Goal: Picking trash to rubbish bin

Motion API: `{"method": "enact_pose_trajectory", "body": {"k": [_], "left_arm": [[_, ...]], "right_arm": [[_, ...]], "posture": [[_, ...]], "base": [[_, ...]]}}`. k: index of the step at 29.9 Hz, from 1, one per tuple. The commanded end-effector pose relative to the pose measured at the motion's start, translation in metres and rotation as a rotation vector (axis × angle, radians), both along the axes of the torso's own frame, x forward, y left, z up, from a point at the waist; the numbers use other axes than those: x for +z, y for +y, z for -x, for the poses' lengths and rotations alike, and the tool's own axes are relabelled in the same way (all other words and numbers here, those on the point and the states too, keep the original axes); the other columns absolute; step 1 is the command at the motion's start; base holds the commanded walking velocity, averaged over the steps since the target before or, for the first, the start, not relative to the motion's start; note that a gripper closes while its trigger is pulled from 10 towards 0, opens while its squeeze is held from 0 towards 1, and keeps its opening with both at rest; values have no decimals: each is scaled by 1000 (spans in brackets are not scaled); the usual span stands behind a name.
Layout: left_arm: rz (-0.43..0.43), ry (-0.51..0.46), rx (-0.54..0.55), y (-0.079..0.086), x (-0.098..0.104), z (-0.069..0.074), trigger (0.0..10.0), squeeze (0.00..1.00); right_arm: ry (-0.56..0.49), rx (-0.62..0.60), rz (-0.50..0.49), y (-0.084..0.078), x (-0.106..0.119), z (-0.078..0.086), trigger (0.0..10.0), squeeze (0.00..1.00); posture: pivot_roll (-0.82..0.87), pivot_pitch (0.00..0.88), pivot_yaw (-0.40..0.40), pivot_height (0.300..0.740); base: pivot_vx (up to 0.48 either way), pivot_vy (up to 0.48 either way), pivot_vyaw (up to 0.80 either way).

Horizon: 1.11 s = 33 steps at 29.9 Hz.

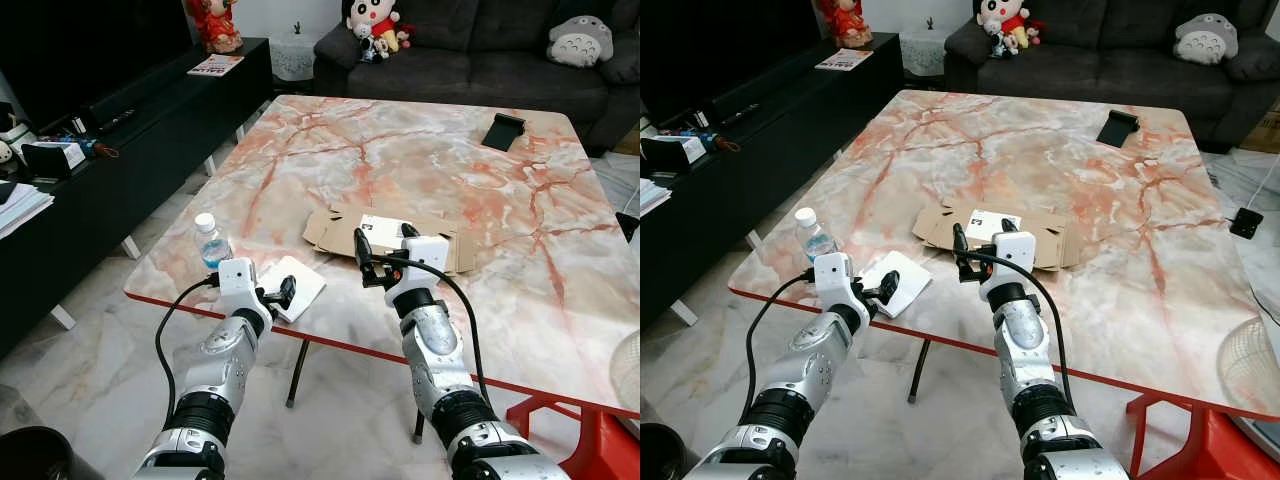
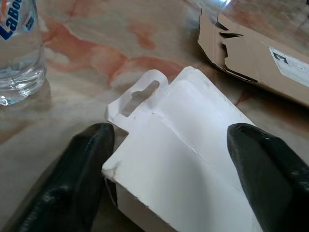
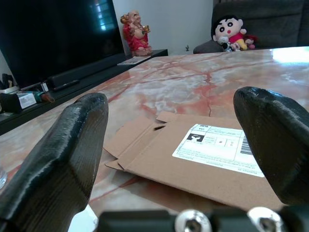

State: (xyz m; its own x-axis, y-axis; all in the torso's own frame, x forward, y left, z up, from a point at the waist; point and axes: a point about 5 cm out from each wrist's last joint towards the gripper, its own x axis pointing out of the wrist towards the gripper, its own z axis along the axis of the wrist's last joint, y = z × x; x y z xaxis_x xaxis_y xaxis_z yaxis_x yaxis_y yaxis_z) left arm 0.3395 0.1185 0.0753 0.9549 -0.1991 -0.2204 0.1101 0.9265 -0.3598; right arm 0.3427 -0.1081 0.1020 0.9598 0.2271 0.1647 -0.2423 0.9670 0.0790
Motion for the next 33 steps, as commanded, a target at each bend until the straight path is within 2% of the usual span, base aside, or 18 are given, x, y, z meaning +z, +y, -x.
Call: {"method": "enact_pose_trajectory", "body": {"k": [1,33], "left_arm": [[6,-17,0,0,8,-4,0,0],[75,-20,4,-2,17,-8,0,0]], "right_arm": [[-4,9,6,3,2,-1,10000,0],[4,2,-2,2,2,-2,10000,0]], "posture": [[-58,0,38,740],[-53,0,33,740]], "base": [[0,0,0],[0,0,0]]}}
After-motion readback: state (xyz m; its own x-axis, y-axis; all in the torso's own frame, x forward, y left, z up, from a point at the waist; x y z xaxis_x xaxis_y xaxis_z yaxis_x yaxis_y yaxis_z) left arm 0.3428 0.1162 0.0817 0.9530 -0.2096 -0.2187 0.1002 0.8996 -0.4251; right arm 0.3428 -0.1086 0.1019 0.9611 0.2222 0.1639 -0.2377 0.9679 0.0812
